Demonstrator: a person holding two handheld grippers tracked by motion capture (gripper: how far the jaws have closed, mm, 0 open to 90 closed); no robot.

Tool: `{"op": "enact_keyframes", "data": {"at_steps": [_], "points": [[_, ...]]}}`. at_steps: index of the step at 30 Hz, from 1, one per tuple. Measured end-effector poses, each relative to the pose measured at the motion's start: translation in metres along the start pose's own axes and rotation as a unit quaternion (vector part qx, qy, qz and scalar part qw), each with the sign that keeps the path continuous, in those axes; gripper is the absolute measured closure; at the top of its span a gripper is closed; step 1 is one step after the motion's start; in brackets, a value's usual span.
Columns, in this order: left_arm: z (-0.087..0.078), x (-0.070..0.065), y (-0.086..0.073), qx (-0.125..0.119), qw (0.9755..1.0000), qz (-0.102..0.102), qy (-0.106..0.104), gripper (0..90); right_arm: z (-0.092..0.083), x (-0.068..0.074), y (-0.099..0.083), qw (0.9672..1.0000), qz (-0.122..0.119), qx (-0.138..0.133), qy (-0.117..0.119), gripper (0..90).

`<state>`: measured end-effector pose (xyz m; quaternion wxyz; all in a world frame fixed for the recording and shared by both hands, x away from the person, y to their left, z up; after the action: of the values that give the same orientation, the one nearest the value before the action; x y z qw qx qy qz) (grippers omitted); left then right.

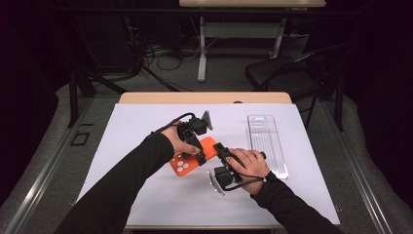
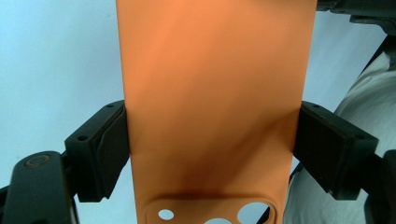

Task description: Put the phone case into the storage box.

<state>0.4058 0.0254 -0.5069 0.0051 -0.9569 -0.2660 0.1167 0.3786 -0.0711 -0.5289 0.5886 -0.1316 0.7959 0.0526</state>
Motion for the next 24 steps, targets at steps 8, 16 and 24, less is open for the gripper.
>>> {"op": "enact_keyframes", "data": {"at_steps": [8, 16, 24], "points": [[0.0000, 0.0003, 0.0001, 0.001, 1.0000, 0.000, -0.002, 16.4, 0.0016, 0.0003, 0.0016, 1.0000, -0.006, 0.001, -0.001, 74.2], [0.0003, -0.0006, -0.0001, 0.001, 1.0000, 0.000, -0.005, 16.4, 0.0028, 0.0010, 0.0019, 1.0000, -0.006, 0.002, -0.002, 74.9], [0.0008, -0.0002, -0.0001, -0.001, 1.0000, 0.000, -0.007, 16.3, 0.0028, 0.0013, 0.0023, 1.0000, -0.007, 0.002, -0.005, 76.1]]}}
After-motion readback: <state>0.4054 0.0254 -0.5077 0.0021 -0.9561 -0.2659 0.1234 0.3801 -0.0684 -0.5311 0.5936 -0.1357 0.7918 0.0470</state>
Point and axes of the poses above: each handheld gripper's, and its own axes: z roughly forward along the jaws, y roughly out of its top, x roughly to its left, the point moved 8 cm from there along z, roughly forward along the jaws, and after that the axes turned 10 degrees about x, right-handed, at the moved point
